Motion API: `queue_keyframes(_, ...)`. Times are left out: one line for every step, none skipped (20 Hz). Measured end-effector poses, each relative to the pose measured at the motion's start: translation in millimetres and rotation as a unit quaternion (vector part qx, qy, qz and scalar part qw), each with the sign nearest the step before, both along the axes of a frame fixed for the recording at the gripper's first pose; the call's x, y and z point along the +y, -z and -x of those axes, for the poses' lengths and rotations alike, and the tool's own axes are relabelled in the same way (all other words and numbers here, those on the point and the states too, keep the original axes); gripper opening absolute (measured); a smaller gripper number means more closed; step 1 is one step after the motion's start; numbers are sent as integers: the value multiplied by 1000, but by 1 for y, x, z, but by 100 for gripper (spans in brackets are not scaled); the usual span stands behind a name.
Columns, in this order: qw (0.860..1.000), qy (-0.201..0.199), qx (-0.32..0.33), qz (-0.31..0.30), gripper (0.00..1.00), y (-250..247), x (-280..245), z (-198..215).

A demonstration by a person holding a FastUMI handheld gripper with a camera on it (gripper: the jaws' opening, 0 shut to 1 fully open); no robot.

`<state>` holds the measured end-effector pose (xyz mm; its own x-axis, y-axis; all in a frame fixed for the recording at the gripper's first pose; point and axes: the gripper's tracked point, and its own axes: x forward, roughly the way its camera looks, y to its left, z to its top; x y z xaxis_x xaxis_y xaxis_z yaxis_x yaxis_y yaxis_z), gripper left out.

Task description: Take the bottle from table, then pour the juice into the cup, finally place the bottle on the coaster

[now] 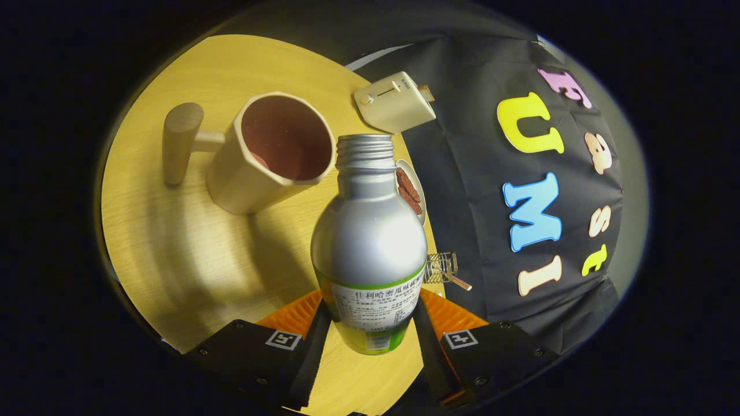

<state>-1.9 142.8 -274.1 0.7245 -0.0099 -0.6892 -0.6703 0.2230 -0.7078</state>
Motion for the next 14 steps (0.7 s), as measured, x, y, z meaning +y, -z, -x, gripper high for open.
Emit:
queue_keyframes(1000, -6, 3, 11, 75, 1, -1, 1)
queue_keyframes(1000, -9, 6, 17, 75, 0, 0, 1)
queue_keyframes(1000, -11, 9, 23, 75, -2, -1, 1)
queue_keyframes(999, -13, 11, 29, 75, -3, -1, 1)
queue_keyframes(999, -15, 12, 38, 75, -3, 0, 0)
queue_keyframes(999, -17, 15, 47, 75, -2, -1, 0)
queue_keyframes(998, -20, 18, 57, 75, -2, -2, 0)
queue_keyframes(997, -25, 19, 66, 75, -3, -2, 0)
queue_keyframes(997, -29, 20, 76, 75, -3, -3, -1)
queue_keyframes(996, -32, 21, 85, 75, -5, -5, 0)
queue_keyframes(995, -33, 26, 92, 75, -5, -6, 0)
queue_keyframes(994, -34, 32, 96, 75, -5, -6, 1)
queue_keyframes(994, -34, 37, 100, 75, -5, -8, 1)
queue_keyframes(993, -36, 39, 104, 75, -6, -8, 1)
